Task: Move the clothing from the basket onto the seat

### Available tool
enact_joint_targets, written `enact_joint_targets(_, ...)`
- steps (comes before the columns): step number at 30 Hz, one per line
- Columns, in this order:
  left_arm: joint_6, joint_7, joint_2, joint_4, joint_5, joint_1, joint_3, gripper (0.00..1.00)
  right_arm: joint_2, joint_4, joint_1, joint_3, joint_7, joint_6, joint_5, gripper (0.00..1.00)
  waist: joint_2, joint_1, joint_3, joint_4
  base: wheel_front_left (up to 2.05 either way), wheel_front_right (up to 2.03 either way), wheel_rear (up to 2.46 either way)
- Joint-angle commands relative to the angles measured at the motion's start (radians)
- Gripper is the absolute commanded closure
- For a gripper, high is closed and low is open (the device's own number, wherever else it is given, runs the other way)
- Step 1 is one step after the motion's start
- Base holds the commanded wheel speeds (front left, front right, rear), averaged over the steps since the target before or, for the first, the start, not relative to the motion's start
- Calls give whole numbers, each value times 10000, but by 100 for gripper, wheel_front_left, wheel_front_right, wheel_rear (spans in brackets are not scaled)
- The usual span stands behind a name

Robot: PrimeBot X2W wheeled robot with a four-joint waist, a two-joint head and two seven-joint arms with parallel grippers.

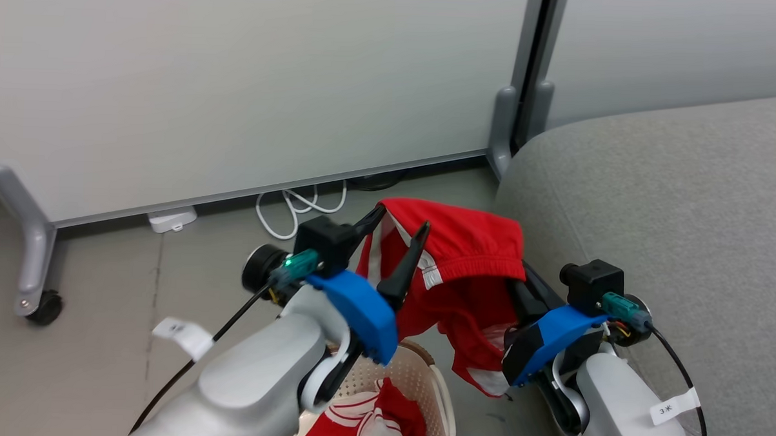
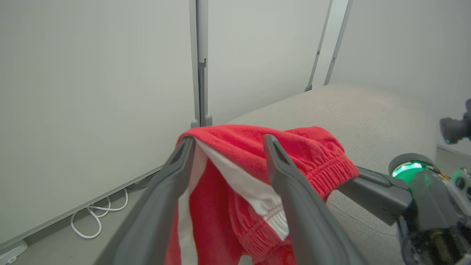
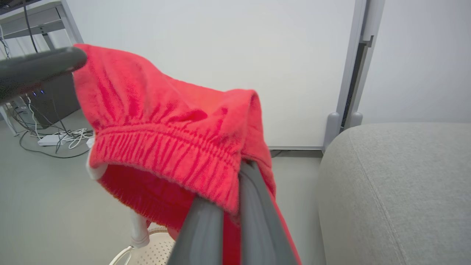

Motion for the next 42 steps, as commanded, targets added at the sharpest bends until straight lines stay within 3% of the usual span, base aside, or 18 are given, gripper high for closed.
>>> enact_joint_targets(1,79,-39,197,-293,249,380,260,0,-32,-108,24,-39,-34,5,-63,100,0,0,42,-177,0,0,0)
enact_joint_targets(9,92,-35,1391,-2384,1814,2617,2063,0,-31,-705,92,-41,-17,5,-208,100,0,0,198,-1066,0,0,0)
enact_joint_targets(15,-67,-36,1758,-3538,3047,4007,3322,0,-29,-1051,212,-85,139,5,-334,100,0,0,306,-1722,0,0,0)
enact_joint_targets(27,-435,-37,1493,-4318,4606,5891,5442,0,-29,-1799,496,-113,423,5,-349,100,0,0,495,-3209,0,0,0)
enact_joint_targets(35,-888,-38,1190,-4061,5133,6127,6012,0,-28,-2140,791,-317,573,5,-321,100,0,0,601,-3898,0,0,0)
enact_joint_targets(42,-1159,-36,976,-3779,5389,6086,6261,0,-28,-2269,923,-597,654,5,-351,100,0,0,707,-4040,0,0,0)
